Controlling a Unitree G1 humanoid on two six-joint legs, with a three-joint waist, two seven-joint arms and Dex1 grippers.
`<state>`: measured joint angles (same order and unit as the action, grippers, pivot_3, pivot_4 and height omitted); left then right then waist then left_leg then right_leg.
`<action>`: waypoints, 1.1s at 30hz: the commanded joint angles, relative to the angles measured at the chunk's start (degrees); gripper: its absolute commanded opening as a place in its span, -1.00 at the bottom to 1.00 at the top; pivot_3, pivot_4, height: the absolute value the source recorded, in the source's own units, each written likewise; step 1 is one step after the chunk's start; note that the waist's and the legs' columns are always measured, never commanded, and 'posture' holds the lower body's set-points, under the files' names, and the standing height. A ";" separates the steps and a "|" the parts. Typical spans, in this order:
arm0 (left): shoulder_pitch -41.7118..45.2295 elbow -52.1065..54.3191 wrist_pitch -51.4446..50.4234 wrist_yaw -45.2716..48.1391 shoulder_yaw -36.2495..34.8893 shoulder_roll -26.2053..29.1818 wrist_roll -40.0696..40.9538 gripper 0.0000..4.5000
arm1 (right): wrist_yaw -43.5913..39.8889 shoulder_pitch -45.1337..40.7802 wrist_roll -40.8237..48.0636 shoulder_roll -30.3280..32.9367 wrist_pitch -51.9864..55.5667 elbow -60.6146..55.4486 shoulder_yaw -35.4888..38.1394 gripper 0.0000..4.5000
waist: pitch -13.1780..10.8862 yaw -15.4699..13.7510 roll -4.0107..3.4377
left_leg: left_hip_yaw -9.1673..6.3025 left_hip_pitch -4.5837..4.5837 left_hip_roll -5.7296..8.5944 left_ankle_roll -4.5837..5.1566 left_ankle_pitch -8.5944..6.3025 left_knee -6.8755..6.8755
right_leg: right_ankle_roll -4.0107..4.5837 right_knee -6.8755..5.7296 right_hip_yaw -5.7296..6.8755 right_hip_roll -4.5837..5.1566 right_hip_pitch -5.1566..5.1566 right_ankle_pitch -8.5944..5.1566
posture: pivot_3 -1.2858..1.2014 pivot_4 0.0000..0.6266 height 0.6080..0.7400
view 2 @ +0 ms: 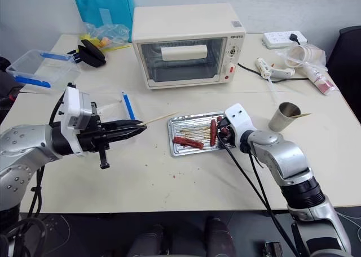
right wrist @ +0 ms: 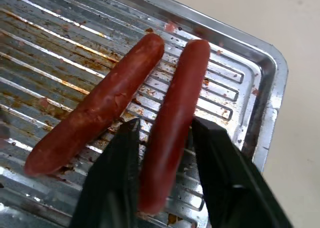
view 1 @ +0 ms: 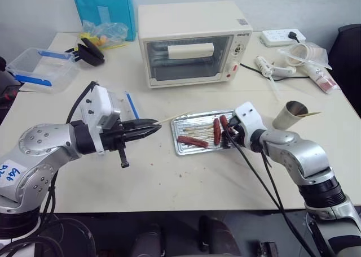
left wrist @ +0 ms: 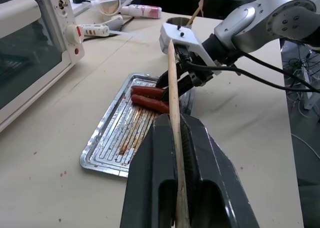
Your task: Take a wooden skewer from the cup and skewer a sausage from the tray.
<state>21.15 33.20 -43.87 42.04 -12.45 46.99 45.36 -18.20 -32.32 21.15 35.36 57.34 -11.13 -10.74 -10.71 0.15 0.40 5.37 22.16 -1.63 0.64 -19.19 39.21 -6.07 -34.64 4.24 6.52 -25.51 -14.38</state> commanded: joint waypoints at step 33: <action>2.82 -11.56 -0.62 24.94 -0.43 15.34 2.78 -1.00 | -69.00 -11.61 11.05 20.28 -27.46 3.45 5.21 -0.81 | -0.05 0.05 0.08 | 0.10 -0.04 0.02 -0.08 0.07 0.03 | 0.07 -0.07 0.01 -0.16 0.02 -0.01 | 0.03 -0.52 1.00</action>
<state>23.20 20.00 -44.74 66.10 -12.29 61.32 47.55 -85.38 -42.53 30.95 55.38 30.37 -6.76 -7.17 -10.76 0.19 0.48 5.46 22.12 -1.61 0.56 -19.11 39.25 -6.01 -34.73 4.25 6.37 -25.49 -14.40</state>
